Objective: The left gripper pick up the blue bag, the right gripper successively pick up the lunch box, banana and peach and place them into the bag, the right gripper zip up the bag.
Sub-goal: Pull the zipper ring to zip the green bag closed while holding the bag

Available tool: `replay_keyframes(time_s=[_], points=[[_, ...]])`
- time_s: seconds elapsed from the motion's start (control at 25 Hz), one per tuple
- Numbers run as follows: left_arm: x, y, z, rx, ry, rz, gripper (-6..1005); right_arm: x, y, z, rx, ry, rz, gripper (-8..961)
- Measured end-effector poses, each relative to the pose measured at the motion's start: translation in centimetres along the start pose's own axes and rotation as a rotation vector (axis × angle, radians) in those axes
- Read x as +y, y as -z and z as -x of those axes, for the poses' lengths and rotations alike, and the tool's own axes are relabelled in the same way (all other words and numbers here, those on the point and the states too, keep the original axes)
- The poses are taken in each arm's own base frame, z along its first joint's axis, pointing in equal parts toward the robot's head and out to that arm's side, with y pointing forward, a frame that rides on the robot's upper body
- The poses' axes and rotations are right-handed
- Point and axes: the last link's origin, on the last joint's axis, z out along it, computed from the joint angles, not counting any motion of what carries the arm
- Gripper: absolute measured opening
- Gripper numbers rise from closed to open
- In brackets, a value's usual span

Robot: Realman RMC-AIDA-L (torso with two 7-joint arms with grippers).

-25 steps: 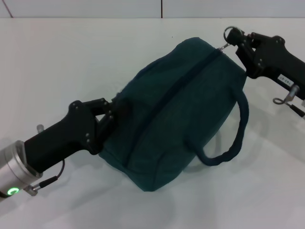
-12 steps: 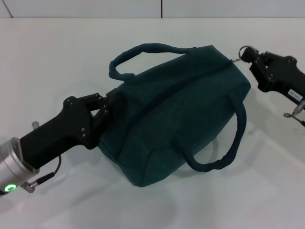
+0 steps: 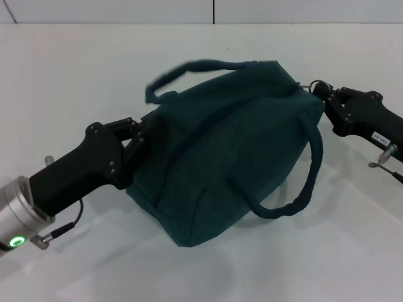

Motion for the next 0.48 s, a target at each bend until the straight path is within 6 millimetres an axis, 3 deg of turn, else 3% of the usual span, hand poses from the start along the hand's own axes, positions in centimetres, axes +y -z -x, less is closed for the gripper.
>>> replay_keyframes(time_s=[0.36,0.48], points=[[-0.7,-0.7,0.0,-0.007,0.049,-0.020,59,0.8,0.3,0.9,-0.063,-0.002,0.059,41],[-1.8,-0.8,-0.6,-0.028,0.099,-0.047,57,1.0,0.5,1.2,-0.081,-0.002,0.071,42]])
